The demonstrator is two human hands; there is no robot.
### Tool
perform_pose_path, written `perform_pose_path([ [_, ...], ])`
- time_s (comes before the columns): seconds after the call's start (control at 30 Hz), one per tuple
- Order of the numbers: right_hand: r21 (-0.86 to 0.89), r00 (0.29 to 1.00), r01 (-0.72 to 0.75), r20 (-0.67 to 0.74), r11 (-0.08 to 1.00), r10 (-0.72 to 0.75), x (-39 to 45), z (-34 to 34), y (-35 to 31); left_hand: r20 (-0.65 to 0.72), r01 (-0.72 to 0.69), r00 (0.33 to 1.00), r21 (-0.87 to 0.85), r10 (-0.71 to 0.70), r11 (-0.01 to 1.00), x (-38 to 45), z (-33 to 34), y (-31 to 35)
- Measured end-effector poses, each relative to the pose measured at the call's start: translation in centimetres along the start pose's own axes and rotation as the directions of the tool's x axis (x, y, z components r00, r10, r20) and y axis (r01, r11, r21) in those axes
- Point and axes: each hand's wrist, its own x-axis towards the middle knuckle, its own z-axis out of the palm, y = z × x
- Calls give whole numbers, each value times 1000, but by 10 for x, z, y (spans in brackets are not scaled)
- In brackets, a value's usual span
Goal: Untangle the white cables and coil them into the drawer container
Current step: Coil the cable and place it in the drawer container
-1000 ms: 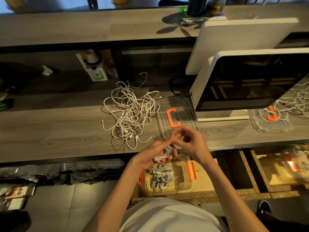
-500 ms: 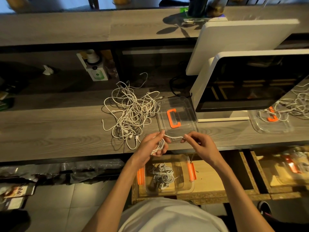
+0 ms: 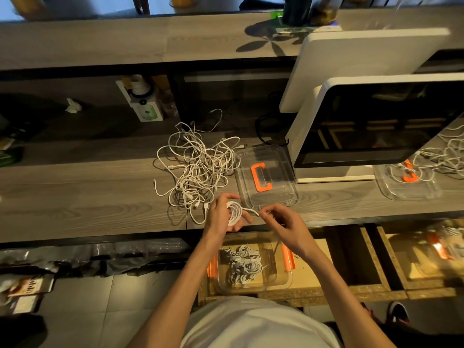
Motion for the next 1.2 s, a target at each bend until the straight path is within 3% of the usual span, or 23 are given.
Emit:
perform_pose_path([
  [0.2, -68, 999, 10, 38, 998, -8, -3, 11, 5, -270, 27, 961, -119, -58, 993, 14, -7, -18],
  [0.43, -173, 999, -23, -52, 985, 14, 2, 20, 0, -158, 66, 982, -226, -104, 972, 13, -4, -14],
  [0.57, -182, 999, 32, 41, 983, -25, 4, 15, -3, -198, 112, 965, -276, -171, 955, 16, -6, -9],
  [0.73, -207, 990, 79, 133, 975, -52, 1, 14, -3, -244, 275, 888, -397, -389, 876, 17, -11, -18],
  [0.93, -196, 994, 58, 105, 979, -38, -1, 10, 1, -74, 405, 843, -564, -532, 720, 19, -15, -28],
  [1.2, -162, 999, -15, 49, 987, 23, -2, 6, 11, 168, 457, 881, -547, -442, 702, 18, -18, -27],
])
